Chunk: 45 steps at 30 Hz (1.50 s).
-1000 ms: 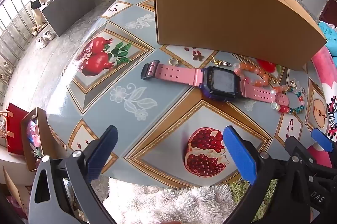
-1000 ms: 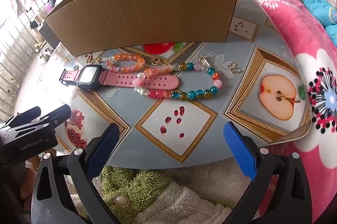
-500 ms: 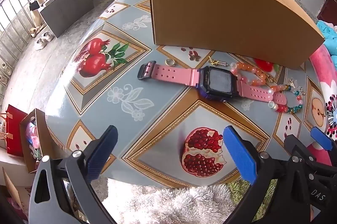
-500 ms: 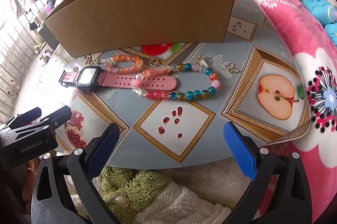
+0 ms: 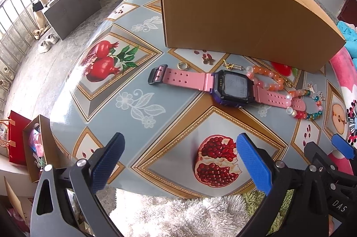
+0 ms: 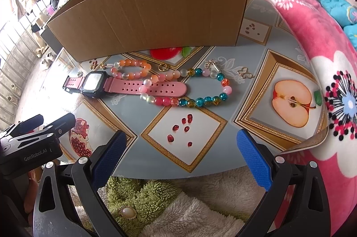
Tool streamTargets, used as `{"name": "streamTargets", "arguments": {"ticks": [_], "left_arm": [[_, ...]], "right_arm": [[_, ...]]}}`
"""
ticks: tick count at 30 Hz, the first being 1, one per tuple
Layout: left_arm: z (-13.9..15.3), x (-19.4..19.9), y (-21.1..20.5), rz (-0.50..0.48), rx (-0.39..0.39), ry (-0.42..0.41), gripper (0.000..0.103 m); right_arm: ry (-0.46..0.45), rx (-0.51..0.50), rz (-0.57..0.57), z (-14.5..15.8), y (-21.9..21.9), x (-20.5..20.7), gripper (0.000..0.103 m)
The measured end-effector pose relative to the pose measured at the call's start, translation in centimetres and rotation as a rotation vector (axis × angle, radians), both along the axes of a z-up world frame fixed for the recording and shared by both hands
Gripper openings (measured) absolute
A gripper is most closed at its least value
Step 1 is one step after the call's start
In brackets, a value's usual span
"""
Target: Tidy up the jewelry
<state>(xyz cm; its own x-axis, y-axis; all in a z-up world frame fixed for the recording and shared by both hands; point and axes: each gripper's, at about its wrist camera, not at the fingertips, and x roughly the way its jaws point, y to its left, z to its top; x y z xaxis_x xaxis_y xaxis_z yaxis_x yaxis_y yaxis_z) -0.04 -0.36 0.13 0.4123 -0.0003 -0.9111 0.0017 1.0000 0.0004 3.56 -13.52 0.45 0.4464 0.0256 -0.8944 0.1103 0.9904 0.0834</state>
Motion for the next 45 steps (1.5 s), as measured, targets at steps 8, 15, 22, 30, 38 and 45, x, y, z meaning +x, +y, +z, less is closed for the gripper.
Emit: {"name": "streamTargets", "arguments": {"ticks": [8, 15, 22, 30, 38, 45], "left_arm": [[0.35, -0.11, 0.00, 0.002, 0.005, -0.007, 0.099], [0.48, -0.23, 0.07, 0.002, 0.007, -0.012, 0.099], [0.57, -0.29, 0.15, 0.002, 0.009, -0.013, 0.099], [0.60, -0.28, 0.13, 0.003, 0.011, -0.013, 0.099], [0.77, -0.33, 0.21, 0.002, 0.016, -0.017, 0.099], [0.79, -0.39, 0.17, 0.002, 0.018, -0.017, 0.099]], "right_arm": [[-0.001, 0.000, -0.001, -0.05, 0.02, -0.04, 0.095], [0.003, 0.001, 0.000, -0.03, 0.14, 0.10, 0.095], [-0.002, 0.000, 0.002, 0.02, 0.26, 0.22, 0.095], [-0.003, 0.000, 0.002, 0.00, 0.38, 0.29, 0.095], [-0.002, 0.002, 0.001, 0.01, 0.42, 0.37, 0.095], [-0.004, 0.003, 0.001, -0.06, 0.42, 0.37, 0.095]]}}
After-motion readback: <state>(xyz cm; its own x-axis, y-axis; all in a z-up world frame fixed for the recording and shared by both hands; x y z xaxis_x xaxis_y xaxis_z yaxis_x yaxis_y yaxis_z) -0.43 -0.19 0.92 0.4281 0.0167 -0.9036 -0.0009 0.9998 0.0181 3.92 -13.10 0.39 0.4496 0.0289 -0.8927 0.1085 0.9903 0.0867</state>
